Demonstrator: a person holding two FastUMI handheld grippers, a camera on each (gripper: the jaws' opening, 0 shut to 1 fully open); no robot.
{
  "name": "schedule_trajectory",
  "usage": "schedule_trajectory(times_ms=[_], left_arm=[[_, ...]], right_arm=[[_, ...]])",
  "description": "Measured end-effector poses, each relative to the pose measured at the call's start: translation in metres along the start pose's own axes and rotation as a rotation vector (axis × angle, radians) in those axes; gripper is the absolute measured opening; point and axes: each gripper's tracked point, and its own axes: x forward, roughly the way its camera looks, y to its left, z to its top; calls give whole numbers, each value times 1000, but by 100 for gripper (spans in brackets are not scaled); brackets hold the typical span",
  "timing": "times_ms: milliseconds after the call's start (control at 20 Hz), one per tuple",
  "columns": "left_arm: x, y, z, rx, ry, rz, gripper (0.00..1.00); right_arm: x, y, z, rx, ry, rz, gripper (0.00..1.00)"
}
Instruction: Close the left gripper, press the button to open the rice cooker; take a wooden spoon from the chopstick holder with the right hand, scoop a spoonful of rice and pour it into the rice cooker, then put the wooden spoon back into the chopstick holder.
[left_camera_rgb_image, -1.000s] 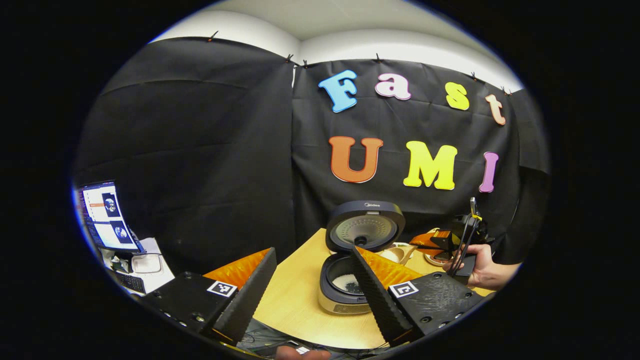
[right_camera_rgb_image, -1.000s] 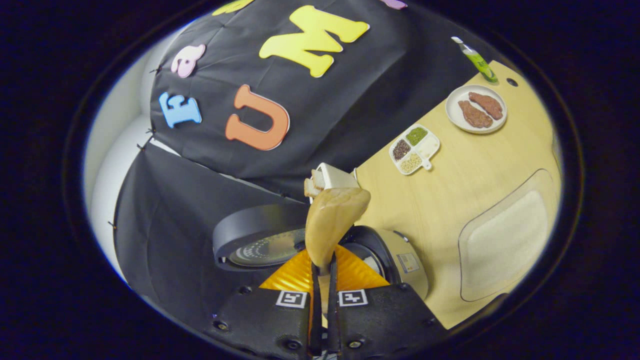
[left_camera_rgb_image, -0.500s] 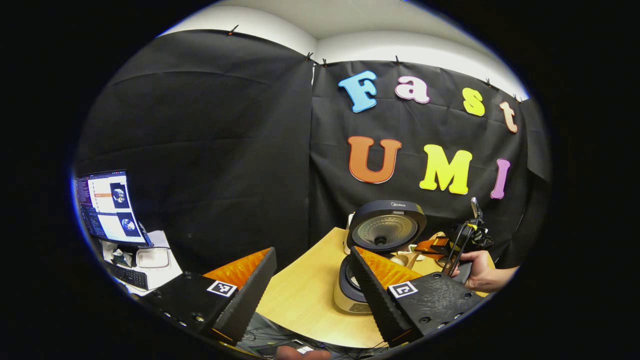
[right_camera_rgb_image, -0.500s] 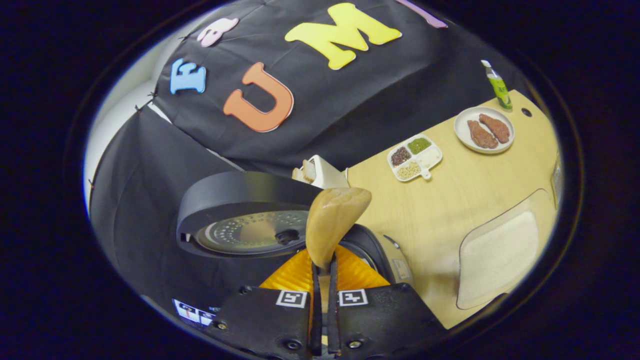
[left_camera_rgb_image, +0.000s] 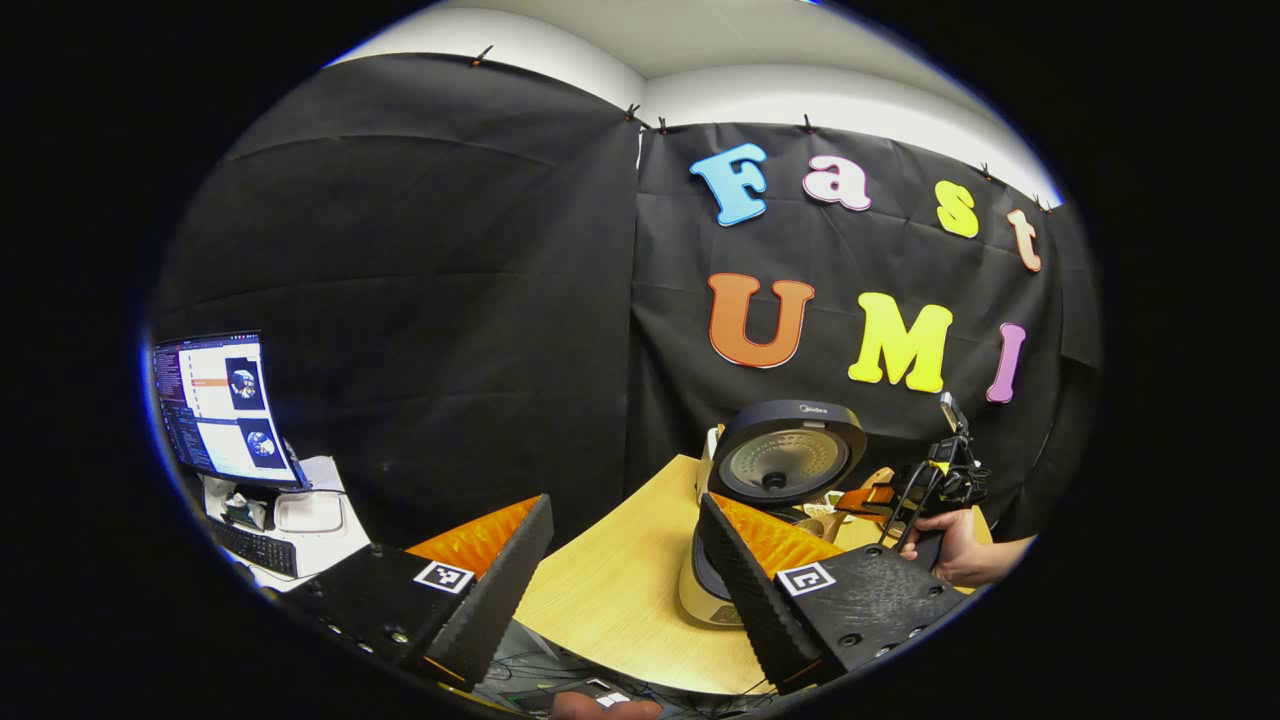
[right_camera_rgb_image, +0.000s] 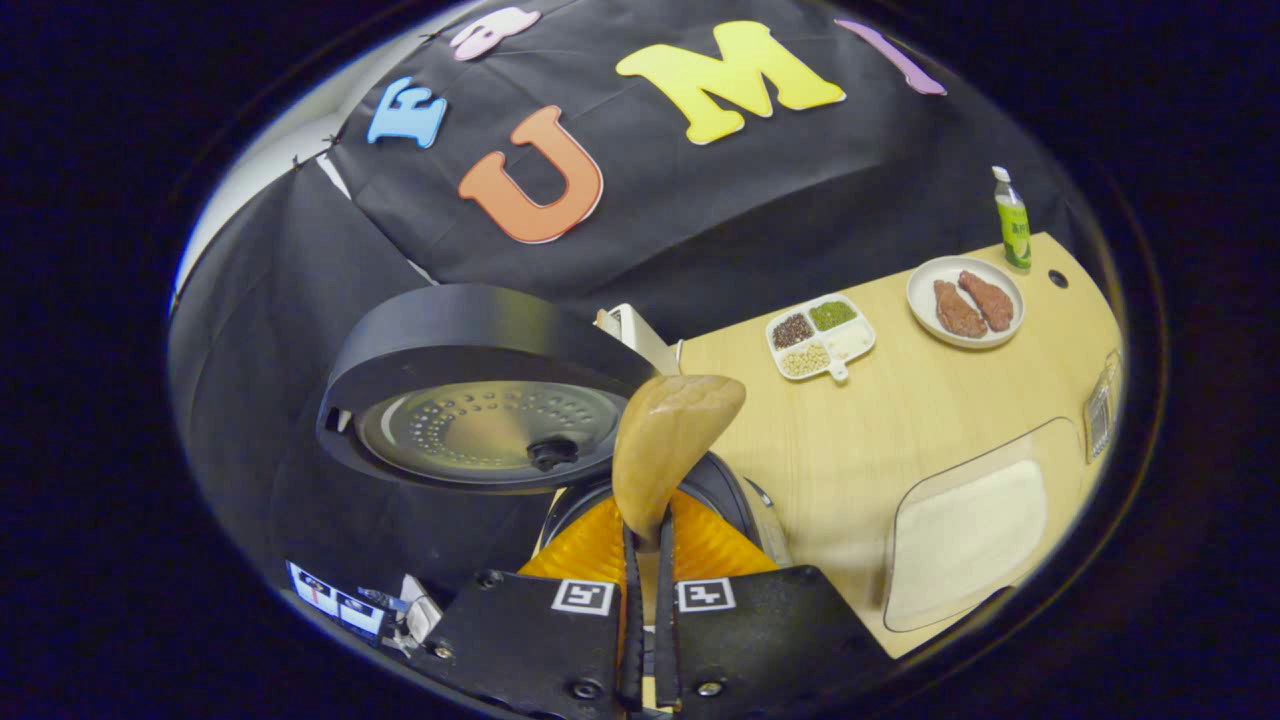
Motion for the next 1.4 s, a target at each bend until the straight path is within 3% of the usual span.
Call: schedule_trajectory(times_ms=[700, 1400], left_arm=[[-7, 2, -3, -15, -21, 9, 95], [-12, -2, -4, 10, -45, 10, 95]], right_arm=[[-13, 8, 19, -219, -75, -75, 10], [-31, 63, 25, -611, -179, -77, 10]])
